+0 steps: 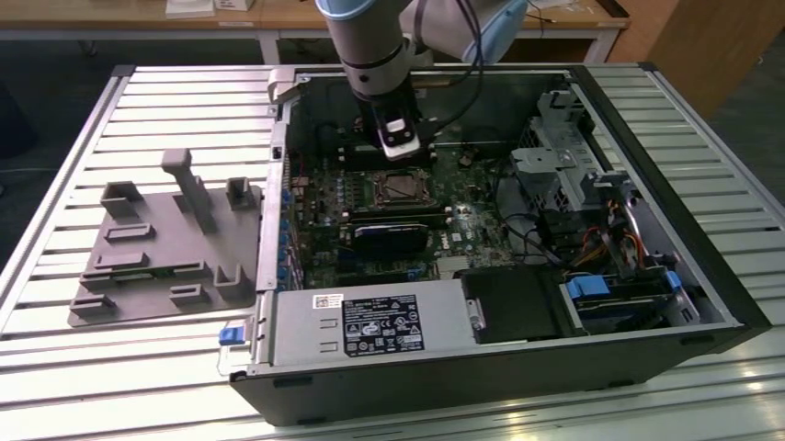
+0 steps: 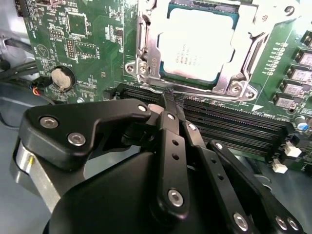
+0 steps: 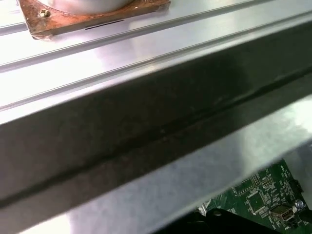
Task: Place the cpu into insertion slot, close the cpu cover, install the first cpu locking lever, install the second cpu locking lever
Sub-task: 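Install the first cpu locking lever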
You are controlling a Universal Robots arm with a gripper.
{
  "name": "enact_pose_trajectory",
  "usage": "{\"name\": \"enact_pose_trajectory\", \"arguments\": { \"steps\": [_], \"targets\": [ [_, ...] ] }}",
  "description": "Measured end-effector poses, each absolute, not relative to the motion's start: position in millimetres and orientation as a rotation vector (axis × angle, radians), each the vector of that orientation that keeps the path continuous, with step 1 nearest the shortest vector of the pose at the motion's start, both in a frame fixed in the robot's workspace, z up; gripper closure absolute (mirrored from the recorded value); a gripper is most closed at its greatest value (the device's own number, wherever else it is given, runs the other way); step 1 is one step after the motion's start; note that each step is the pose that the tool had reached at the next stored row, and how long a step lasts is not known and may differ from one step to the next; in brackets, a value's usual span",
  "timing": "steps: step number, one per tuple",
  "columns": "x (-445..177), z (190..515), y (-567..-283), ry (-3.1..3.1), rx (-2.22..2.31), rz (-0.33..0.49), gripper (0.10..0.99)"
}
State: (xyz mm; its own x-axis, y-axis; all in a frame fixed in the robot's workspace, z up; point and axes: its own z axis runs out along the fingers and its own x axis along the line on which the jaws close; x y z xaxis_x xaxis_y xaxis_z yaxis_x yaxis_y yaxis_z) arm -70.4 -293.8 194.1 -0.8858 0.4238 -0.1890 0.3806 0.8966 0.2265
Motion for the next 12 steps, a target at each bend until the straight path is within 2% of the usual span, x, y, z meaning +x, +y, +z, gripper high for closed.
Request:
{"name": "enact_pose_trajectory", "arguments": {
  "steps": [12],
  "targets": [
    [-70.5, 190.8, -291.0, 2.808, 0.679, 0.250, 0.980]
  ]
}}
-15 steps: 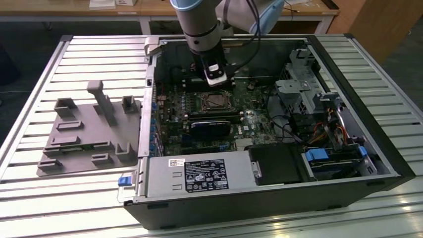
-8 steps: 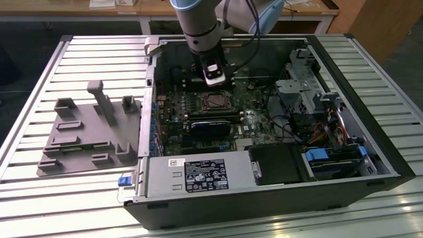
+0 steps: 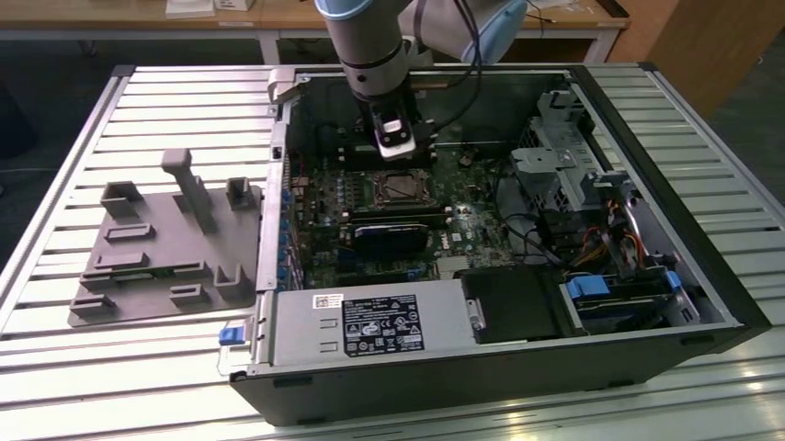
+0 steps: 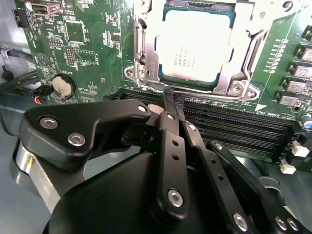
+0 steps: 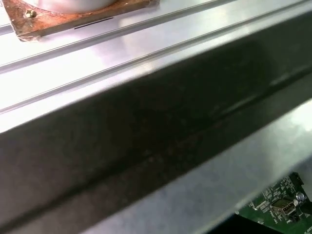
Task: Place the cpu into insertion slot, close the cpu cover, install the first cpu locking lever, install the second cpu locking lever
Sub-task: 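Install the first cpu locking lever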
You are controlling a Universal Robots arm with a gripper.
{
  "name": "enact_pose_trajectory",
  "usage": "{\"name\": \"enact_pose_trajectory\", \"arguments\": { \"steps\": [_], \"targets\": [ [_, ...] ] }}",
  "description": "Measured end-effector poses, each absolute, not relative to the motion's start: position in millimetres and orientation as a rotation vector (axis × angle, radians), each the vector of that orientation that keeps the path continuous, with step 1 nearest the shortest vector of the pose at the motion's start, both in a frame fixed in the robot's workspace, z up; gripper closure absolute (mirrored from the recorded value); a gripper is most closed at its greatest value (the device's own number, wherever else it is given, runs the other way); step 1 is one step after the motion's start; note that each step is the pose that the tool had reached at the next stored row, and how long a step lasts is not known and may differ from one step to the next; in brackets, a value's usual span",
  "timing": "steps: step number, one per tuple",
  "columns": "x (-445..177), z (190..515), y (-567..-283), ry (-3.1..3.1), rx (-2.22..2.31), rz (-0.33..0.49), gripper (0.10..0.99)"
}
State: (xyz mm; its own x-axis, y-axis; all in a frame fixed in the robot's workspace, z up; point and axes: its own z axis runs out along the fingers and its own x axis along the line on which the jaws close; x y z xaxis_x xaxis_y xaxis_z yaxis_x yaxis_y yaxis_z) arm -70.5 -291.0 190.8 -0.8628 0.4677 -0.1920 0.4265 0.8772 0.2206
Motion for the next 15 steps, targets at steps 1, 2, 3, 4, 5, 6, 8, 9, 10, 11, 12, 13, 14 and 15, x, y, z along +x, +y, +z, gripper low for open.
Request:
{"name": "enact_pose_trajectory", "arguments": {
  "steps": [1, 2, 3, 4, 5, 6, 8, 9, 10, 11, 12, 13, 14, 15],
  "targets": [
    [-70.5, 190.7, -291.0, 2.807, 0.683, 0.249, 0.980],
    [-70.5, 190.7, -291.0, 2.806, 0.686, 0.248, 0.980],
    [-70.6, 190.6, -291.0, 2.806, 0.687, 0.248, 0.980],
    [-70.6, 190.6, -291.0, 2.806, 0.687, 0.248, 0.980],
    [-70.5, 190.5, -291.0, 2.805, 0.688, 0.248, 0.980],
    [-70.5, 190.6, -291.0, 2.805, 0.688, 0.248, 0.980],
    [-70.5, 190.5, -291.2, 2.805, 0.688, 0.248, 0.980],
    [-70.5, 190.5, -291.5, 2.805, 0.688, 0.248, 0.980],
    [-70.5, 190.5, -291.6, 2.805, 0.688, 0.248, 0.980],
    [-70.5, 190.5, -291.8, 2.805, 0.688, 0.248, 0.980],
    [-70.5, 190.5, -292.0, 2.805, 0.688, 0.248, 0.980],
    [-70.5, 190.5, -292.2, 2.805, 0.688, 0.248, 0.980],
    [-70.5, 190.5, -292.4, 2.805, 0.688, 0.248, 0.980],
    [-70.5, 190.5, -292.6, 2.805, 0.688, 0.248, 0.980]
  ]
}}
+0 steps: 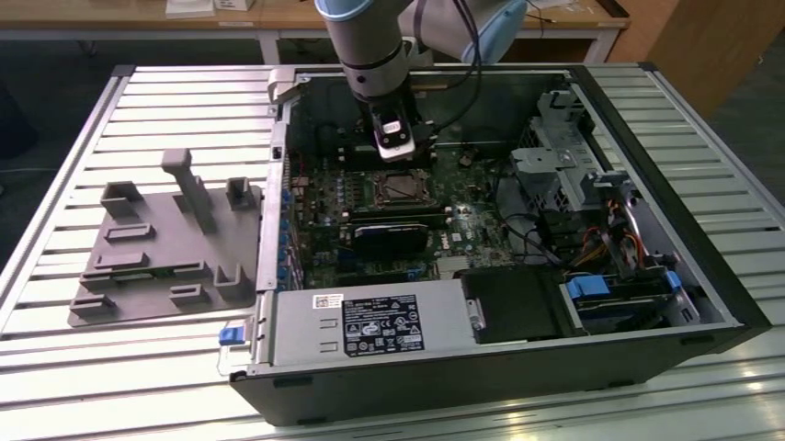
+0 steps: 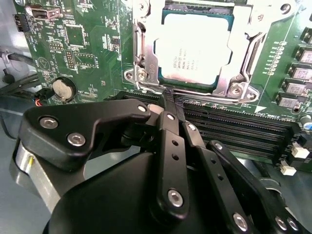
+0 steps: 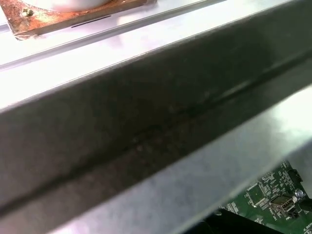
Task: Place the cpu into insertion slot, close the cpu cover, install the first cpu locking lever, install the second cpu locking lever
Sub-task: 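Install the first cpu locking lever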
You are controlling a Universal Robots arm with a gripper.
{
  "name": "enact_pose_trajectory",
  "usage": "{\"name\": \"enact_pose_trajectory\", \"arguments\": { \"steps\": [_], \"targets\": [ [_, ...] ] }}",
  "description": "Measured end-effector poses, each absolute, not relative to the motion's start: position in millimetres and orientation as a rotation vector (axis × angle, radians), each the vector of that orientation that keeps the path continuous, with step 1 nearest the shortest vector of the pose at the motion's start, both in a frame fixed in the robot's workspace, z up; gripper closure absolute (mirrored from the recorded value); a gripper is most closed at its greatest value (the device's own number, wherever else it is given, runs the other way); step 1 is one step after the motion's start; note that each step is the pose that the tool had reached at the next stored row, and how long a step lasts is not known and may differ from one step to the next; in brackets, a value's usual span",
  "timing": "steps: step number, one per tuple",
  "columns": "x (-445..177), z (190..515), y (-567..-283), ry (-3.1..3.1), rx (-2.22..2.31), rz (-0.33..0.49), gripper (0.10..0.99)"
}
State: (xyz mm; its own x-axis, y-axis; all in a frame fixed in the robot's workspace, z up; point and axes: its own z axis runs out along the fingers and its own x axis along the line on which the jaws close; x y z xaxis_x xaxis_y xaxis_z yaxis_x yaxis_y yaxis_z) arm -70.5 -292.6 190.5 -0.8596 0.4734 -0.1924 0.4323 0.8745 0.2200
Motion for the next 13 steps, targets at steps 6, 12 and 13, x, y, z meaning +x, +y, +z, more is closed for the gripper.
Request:
{"name": "enact_pose_trajectory", "arguments": {
  "steps": [6, 12, 13],
  "targets": [
    [-70.6, 190.4, -292.9, 2.805, 0.689, 0.248, 0.980],
    [-70.6, 188.6, -293.0, 2.806, 0.689, 0.247, 0.980],
    [-70.6, 188.5, -293.0, 2.806, 0.689, 0.247, 0.980]
  ]
}}
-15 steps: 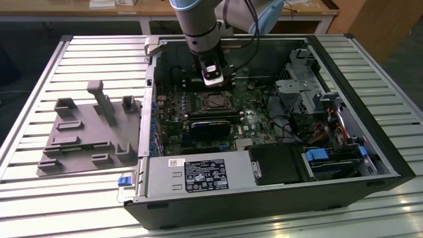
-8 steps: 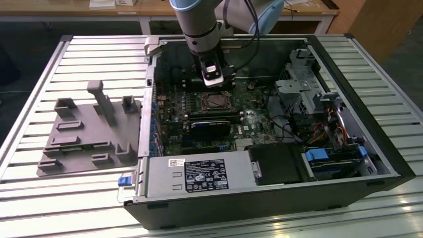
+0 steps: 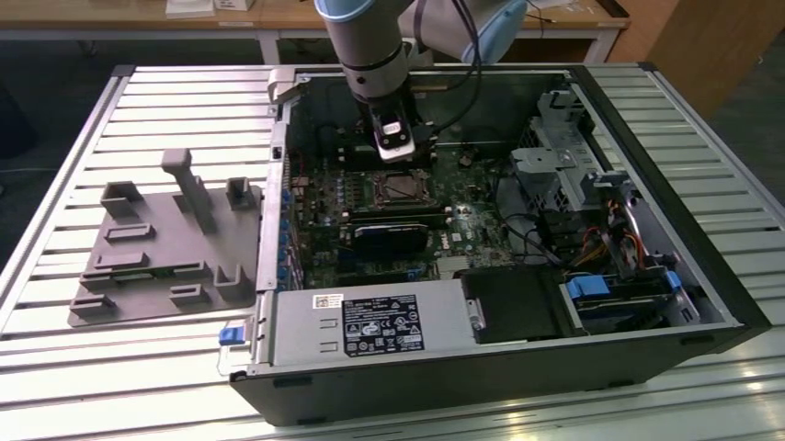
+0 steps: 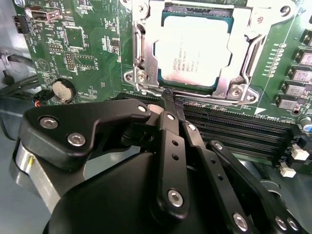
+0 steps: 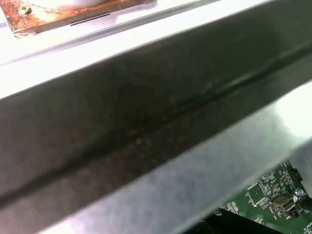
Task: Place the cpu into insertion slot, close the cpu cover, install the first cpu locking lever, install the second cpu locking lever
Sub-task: 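Install the first cpu locking lever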
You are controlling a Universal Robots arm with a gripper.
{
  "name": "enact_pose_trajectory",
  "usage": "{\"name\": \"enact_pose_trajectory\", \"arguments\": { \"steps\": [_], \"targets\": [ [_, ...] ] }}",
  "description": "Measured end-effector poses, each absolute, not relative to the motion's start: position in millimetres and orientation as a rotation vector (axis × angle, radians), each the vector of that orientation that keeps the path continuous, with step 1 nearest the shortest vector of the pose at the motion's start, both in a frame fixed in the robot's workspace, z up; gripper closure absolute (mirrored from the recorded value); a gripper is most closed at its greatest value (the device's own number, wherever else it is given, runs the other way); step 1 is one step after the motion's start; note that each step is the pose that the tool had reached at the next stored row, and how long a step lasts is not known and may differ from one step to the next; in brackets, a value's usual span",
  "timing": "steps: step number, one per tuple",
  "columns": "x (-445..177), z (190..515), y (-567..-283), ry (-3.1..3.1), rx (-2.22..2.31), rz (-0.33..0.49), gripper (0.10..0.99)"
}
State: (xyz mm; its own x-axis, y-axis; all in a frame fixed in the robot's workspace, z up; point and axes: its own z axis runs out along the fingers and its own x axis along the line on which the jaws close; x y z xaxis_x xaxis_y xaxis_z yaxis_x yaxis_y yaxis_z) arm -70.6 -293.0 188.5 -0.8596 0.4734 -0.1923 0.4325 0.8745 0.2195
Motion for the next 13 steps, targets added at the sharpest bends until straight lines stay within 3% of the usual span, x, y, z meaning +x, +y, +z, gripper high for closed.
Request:
{"name": "enact_pose_trajectory", "arguments": {
  "steps": [13],
  "targets": [
    [-70.4, 190.6, -292.7, 2.805, 0.689, 0.253, 0.980]
  ]
}}
